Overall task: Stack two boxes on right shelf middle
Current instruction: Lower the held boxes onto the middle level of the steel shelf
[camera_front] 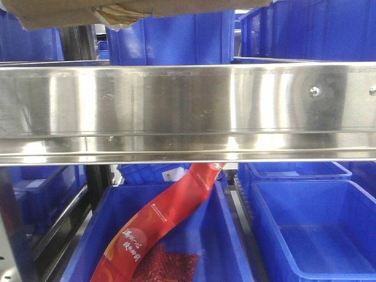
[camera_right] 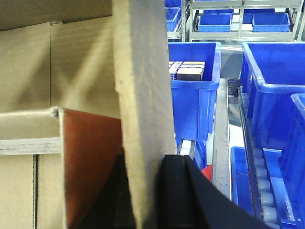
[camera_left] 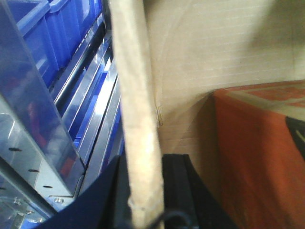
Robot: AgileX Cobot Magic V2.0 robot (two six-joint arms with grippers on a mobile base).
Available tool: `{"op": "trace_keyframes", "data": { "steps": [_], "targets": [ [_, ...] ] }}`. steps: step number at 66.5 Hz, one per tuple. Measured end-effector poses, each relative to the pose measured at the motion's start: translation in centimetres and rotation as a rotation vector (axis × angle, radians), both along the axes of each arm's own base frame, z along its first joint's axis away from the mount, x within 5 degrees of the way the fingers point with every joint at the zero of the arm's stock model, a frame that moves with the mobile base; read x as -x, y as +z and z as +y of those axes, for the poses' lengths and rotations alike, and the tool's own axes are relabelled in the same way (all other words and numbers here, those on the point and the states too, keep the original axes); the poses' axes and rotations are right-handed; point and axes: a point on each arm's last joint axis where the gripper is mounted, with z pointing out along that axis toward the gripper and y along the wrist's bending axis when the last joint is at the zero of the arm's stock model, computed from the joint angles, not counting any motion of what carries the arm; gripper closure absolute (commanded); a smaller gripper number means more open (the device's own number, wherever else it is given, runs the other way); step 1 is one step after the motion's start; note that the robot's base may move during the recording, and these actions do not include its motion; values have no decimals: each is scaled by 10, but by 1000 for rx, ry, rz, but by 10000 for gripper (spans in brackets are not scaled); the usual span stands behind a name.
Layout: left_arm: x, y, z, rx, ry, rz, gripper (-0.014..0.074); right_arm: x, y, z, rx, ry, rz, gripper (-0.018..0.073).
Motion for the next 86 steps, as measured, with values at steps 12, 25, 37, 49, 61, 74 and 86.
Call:
{"op": "trace_keyframes", "data": {
  "steps": [12, 25, 37, 49, 61, 74, 86],
  "targets": [
    [0, 0, -1, 11, -11, -3, 707, 2, -12, -6, 24, -70, 134, 722],
    [-3, -4, -7, 47, -38, 23, 707, 8, -24, -11, 30, -129, 284, 722],
    [-13, -12, -7, 47, -39, 58, 707, 8, -26, -8, -2, -112, 308, 722],
    [-36, -28, 3, 89, -69, 145, 707, -8, -42, 3, 13, -107, 359, 721],
    [-48, -32, 13, 83, -81, 148, 673, -20, -51, 11, 7, -97, 358, 665],
    [-52, -33, 11, 94, -101, 148, 384, -23, -52, 13, -18, -92, 354, 259],
    [-53, -31, 9, 115, -123, 113, 217, -24, -51, 14, -31, -80, 336, 59]
  ]
}}
